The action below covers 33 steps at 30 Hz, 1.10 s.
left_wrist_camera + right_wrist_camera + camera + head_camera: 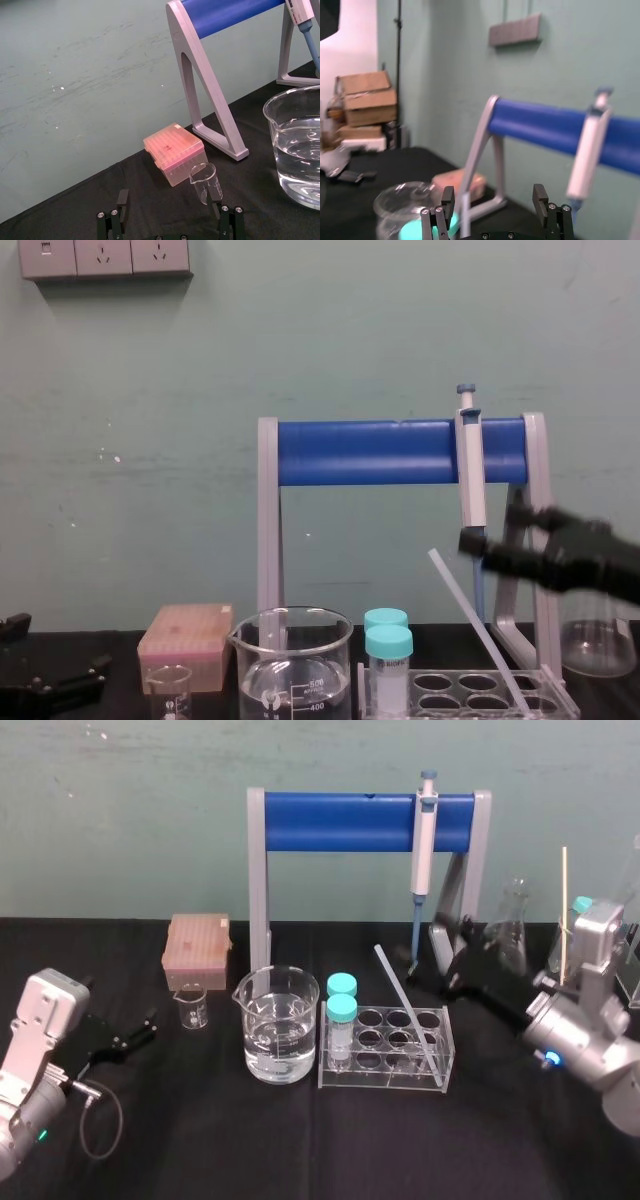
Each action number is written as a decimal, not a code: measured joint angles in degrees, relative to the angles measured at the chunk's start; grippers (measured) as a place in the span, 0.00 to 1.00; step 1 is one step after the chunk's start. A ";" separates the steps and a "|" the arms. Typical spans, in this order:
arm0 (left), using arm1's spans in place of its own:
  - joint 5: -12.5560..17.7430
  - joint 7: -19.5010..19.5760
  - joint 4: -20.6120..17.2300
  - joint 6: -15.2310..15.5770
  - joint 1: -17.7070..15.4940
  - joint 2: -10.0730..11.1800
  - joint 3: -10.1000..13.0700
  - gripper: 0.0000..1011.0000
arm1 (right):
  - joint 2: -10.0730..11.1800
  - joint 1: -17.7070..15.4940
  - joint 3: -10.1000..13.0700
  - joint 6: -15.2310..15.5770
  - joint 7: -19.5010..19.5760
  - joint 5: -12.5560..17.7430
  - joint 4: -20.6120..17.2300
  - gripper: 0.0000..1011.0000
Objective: Pick up the stirring rod with one hand, then place it down.
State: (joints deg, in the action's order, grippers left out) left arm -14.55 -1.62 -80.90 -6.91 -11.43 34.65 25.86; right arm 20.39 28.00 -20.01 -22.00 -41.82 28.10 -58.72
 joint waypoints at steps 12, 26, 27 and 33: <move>0.00 0.00 0.00 0.00 0.00 0.00 0.00 0.99 | 2.03 -4.73 6.45 1.49 8.77 -0.61 -9.59 0.99; 0.00 0.00 0.00 0.00 0.00 0.00 0.00 0.99 | 4.28 -16.20 10.63 12.56 16.51 -0.82 -17.19 0.99; 0.00 0.00 0.00 0.00 0.00 0.00 0.00 0.99 | 4.27 -16.48 10.71 12.91 16.63 -0.79 -17.26 0.99; 0.00 0.00 0.00 0.00 0.00 0.00 0.00 0.99 | 3.87 -16.77 10.88 13.60 16.87 -0.74 -17.18 0.99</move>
State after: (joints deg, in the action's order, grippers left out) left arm -14.55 -1.62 -80.90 -6.91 -11.43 34.65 25.86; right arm 24.27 11.23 -9.13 -8.40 -24.95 27.36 -75.90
